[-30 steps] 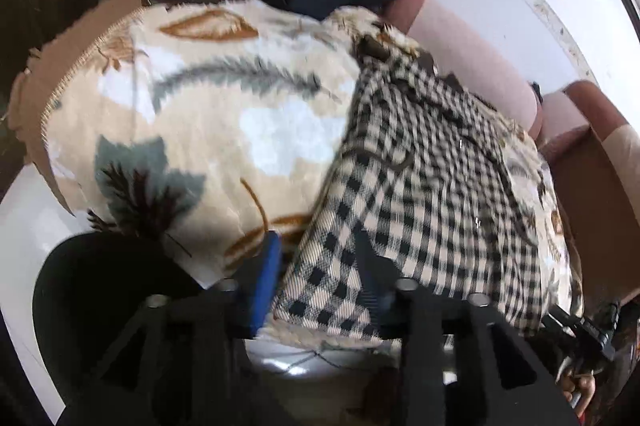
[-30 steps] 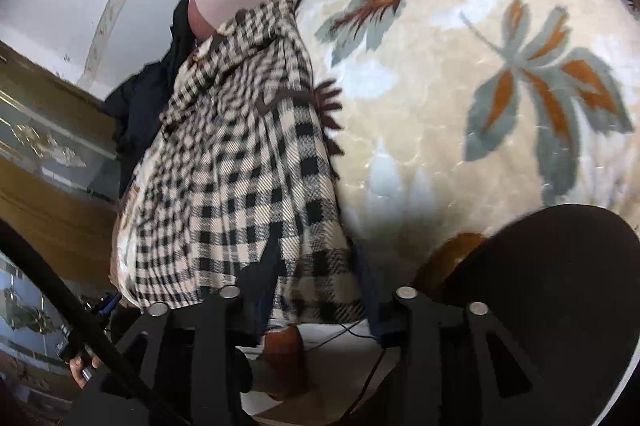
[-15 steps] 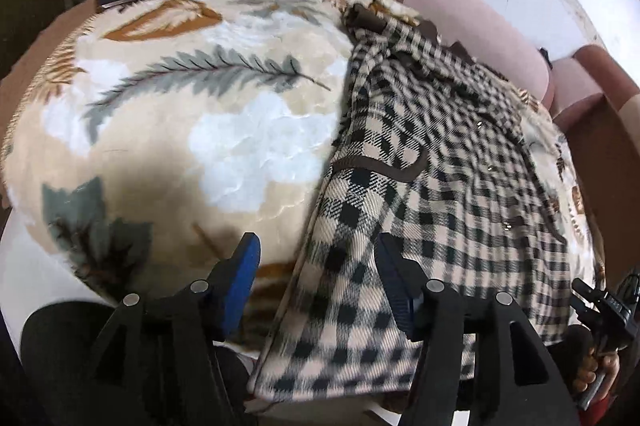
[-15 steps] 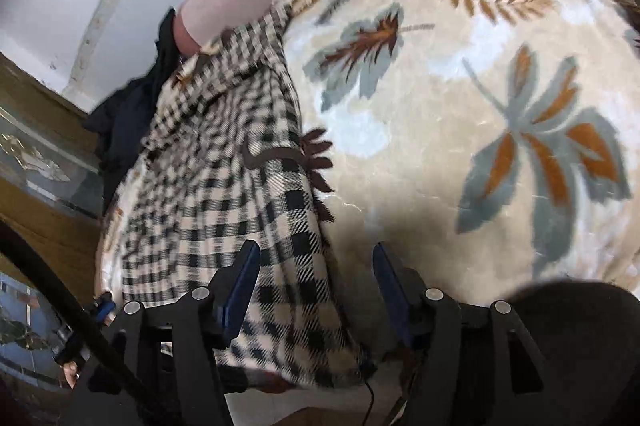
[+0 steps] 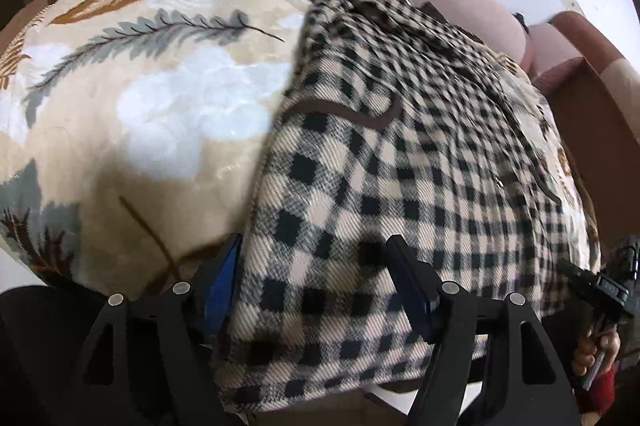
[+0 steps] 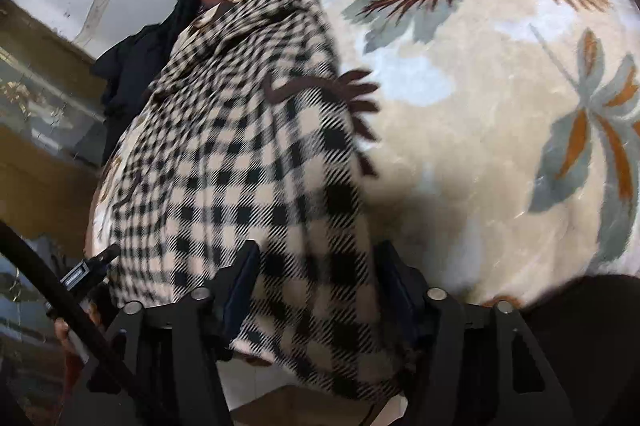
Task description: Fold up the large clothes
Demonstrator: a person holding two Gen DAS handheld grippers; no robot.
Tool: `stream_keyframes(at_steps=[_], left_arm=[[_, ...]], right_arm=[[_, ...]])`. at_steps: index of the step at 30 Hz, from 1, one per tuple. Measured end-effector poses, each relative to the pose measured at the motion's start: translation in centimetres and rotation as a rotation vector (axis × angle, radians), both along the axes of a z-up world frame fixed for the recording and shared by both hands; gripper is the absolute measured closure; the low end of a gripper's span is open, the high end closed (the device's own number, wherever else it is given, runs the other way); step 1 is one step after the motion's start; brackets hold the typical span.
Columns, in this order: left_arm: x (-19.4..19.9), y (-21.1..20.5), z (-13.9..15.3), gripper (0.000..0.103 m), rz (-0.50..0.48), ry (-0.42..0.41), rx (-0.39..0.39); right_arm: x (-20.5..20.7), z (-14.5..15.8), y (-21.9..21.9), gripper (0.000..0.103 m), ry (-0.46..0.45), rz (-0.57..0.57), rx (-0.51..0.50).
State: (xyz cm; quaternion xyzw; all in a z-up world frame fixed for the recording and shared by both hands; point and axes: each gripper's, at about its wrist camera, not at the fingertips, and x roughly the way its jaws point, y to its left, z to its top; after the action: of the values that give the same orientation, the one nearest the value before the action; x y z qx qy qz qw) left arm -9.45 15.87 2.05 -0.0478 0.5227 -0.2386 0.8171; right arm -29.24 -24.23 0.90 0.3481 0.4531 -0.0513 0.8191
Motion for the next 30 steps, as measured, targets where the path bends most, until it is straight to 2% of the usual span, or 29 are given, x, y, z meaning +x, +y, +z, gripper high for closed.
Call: stream_keyframes(at_steps=[2,4,6,7,8,10,15,18,21,24,30], left_arm=[[-0.8,-0.2,-0.1,0.052,-0.018,0.003,0.007],[-1.4,-0.4,-0.3,0.079,-0.025,0.008,0.025],[-1.9,-0.3,-0.4,0.091,-0.025,0.023,0.024],[-1.9,-0.2,-0.3,0.094,-0.019,0.024,0.021],[-1.9,0.0,0.0,0.095,-0.013,0.031,0.015],[-1.7,0.4,0.7,0.096,-0.006,0.042,-0.003],[-0.7,0.7,4.4,0.097,-0.010,0.024,-0.099],[1.4,-0.1,6.8,0.097,-0.014,0.014,-0.162],[4.8,-1.8,8.8,0.097,-0.010,-0.008,-0.189],[9.0,-4.2,10.4,0.096,0.009,-0.071,-0.160],[19.3,-8.2,10.6,0.096,0.114,-0.060,-0.135]], right_arm=[[-0.1,-0.4,0.2,0.050,-0.019,0.023,0.056],[0.1,-1.0,0.5,0.052,-0.024,0.026,0.104],[0.1,-0.9,0.7,0.061,-0.020,0.031,0.090],[0.1,-0.9,0.8,0.075,-0.014,0.035,0.086],[0.1,-0.8,0.8,0.086,-0.013,0.039,0.088],[0.0,-0.2,0.8,0.091,-0.027,0.047,0.090],[1.6,3.6,1.2,0.093,-0.105,0.100,0.047],[3.7,6.3,1.2,0.093,-0.154,0.132,0.003],[6.9,9.0,0.4,0.093,-0.193,0.132,-0.066],[10.9,10.6,-1.0,0.093,-0.223,0.105,-0.102],[20.5,11.1,-5.0,0.093,-0.228,0.011,-0.130]])
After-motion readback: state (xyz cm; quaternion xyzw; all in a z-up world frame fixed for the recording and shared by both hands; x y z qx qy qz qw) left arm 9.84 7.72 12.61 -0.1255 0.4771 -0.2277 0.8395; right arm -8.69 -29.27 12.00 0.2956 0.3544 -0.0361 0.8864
